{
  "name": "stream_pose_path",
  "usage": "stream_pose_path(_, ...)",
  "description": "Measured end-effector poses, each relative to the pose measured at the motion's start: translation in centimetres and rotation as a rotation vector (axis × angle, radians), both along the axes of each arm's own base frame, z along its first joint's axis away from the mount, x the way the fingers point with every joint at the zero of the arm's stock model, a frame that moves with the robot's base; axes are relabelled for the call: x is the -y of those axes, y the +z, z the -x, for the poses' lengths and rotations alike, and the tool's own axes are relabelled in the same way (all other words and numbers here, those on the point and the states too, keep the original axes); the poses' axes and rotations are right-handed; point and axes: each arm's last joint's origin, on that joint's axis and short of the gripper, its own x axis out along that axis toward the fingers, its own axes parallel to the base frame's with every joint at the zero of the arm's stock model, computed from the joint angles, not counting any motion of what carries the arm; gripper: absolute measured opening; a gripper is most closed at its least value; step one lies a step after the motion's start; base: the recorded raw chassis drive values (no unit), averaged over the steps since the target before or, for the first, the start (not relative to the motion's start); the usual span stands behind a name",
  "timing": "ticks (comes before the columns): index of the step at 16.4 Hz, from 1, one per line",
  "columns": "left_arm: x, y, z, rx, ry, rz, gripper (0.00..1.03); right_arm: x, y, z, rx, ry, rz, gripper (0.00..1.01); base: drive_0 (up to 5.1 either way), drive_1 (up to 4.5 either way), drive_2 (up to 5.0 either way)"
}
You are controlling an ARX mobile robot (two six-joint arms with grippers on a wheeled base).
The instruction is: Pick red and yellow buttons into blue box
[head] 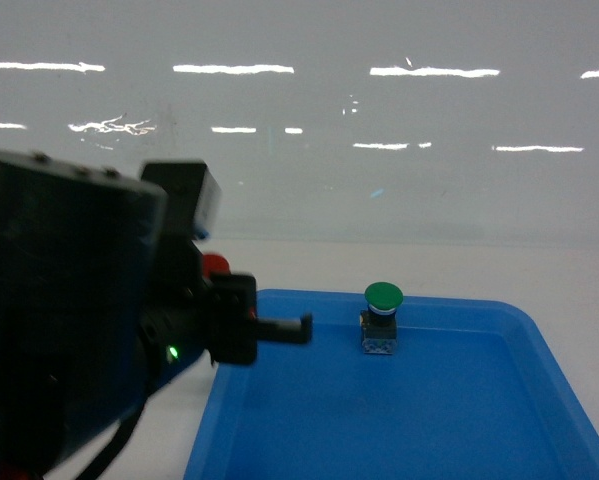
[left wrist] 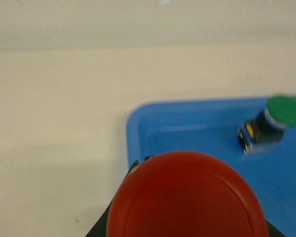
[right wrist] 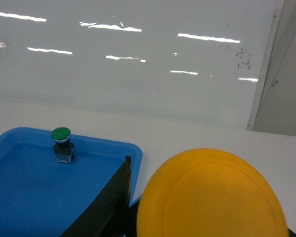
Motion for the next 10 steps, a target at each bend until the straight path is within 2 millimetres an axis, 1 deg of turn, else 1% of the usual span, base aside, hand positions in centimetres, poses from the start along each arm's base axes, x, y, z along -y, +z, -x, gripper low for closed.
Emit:
stream_pose_path(1,-0.8,1.3,0.0,0.033,0.021,0.014,0.24,0.0,0.0,0.0,0.0,0.0,0.0,0.39,0.0,0.0,0.0)
stream_pose_path(3,-2.5,3.2,0.3,0.096,0.089,0.032,0.24,0.0,0.0,0.0,0.0,0.0,0.0,0.39,0.0,0.0,0.0)
stream_pose_path(5,-4.5,5.1,0.9,0.173,0.191,0.027,0.24,0.0,0.0,0.0,0.0,0.0,0.0,0.39,0.0,0.0,0.0)
stream_pose_path(6,-5.7,6.3,1.6,0.228,0.249,0.019,0.24,0.0,0.0,0.0,0.0,0.0,0.0,0.39,0.0,0.0,0.0)
stream_pose_path(8,-7.5,8.8,3.8,0.342,0.341,-0.005,0.24,0.0,0.0,0.0,0.0,0.0,0.0,0.39,0.0,0.0,0.0)
stream_pose_path(9,-7.9,9.6,5.0,0.384,0.354,-0.011,0.24,0.0,0.0,0.0,0.0,0.0,0.0,0.39,0.0,0.0,0.0)
stream_pose_path(10,-8.1,10.1,6.3,0.397,0.35,-0.019,0.24,0.0,0.0,0.0,0.0,0.002,0.0,0.39,0.0,0.0,0.0)
